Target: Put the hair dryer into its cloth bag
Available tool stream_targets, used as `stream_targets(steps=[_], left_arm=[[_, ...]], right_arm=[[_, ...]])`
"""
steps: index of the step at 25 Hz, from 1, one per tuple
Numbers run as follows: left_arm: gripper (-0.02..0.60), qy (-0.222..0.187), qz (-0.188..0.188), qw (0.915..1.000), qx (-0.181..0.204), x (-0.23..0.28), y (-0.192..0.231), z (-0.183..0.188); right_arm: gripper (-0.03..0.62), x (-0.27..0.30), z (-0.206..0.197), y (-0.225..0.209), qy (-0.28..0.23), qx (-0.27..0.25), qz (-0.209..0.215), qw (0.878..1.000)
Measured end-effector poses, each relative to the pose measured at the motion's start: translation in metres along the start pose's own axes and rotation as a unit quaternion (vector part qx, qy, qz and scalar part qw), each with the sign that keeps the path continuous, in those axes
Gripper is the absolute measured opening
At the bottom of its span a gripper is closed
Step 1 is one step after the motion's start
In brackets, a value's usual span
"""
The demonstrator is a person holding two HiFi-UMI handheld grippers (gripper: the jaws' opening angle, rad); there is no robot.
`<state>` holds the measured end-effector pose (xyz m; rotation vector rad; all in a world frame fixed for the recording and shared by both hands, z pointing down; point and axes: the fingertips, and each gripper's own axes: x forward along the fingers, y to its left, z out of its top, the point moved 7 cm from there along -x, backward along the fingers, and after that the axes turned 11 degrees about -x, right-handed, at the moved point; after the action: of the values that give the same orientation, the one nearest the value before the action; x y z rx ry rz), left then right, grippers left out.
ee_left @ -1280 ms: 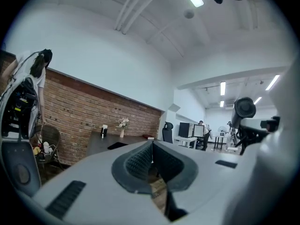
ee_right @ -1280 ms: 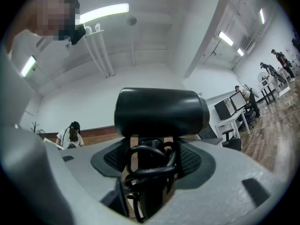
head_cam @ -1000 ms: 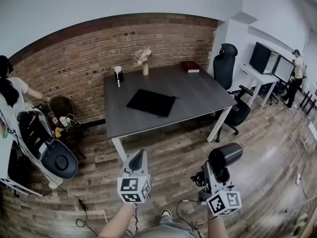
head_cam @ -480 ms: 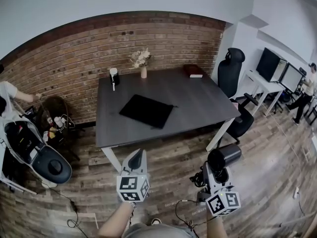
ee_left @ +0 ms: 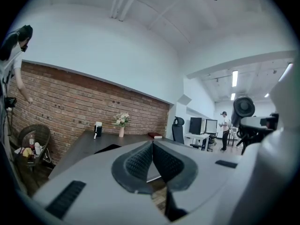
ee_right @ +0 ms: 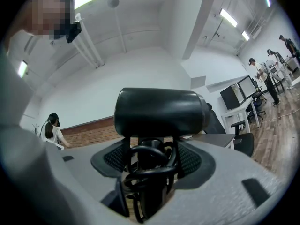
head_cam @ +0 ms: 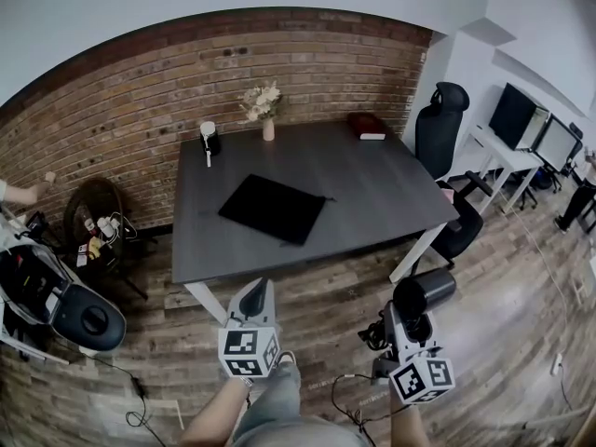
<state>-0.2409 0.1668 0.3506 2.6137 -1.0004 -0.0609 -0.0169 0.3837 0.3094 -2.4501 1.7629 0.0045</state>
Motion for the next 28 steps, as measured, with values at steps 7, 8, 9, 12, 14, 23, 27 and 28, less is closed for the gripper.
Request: stream_targets(steps=[7, 8, 9, 12, 14, 23, 27, 28], left_arm=[[0.005, -0.001, -0.003, 1.0000, 0.003, 0.079, 0.024, 0.001], [0.005, 0.000, -0.005, 1.0000, 0.003, 0.094, 0.027, 0.003], [0.005, 0.002, -0.006, 1.0000, 0.004, 0.109, 0.029, 0.005], [0.005, 0.006, -0.010, 0.9999, 0.007, 0.154, 0.035, 0.015], [0.005, 0.006, -0.015, 0.9998, 0.012, 0.185, 0.039, 0.022], [0.005, 0.021, 0.000, 0.9997, 0.009, 0.300, 0.078, 0.035], [0.006, 0.030, 0.013, 0.9995, 0.000, 0.334, 0.099, 0.035], [0.006, 0.033, 0.016, 0.9993, -0.005, 0.340, 0.103, 0.034]], right_arm=[[0.285, 0.066, -0.017, -0.023, -0.006, 0.001, -0.008, 1.000], [0.284, 0.080, -0.018, -0.028, -0.005, 0.001, -0.009, 1.000], [0.284, 0.093, -0.019, -0.032, -0.004, 0.002, -0.011, 1.000], [0.285, 0.135, -0.019, -0.046, -0.003, 0.008, -0.014, 1.000], [0.285, 0.164, -0.018, -0.055, -0.002, 0.010, -0.017, 1.000], [0.285, 0.298, -0.028, -0.084, 0.014, 0.035, -0.017, 0.999], [0.284, 0.344, -0.032, -0.081, 0.027, 0.042, -0.006, 0.999], [0.284, 0.353, -0.033, -0.081, 0.032, 0.042, -0.004, 0.999]])
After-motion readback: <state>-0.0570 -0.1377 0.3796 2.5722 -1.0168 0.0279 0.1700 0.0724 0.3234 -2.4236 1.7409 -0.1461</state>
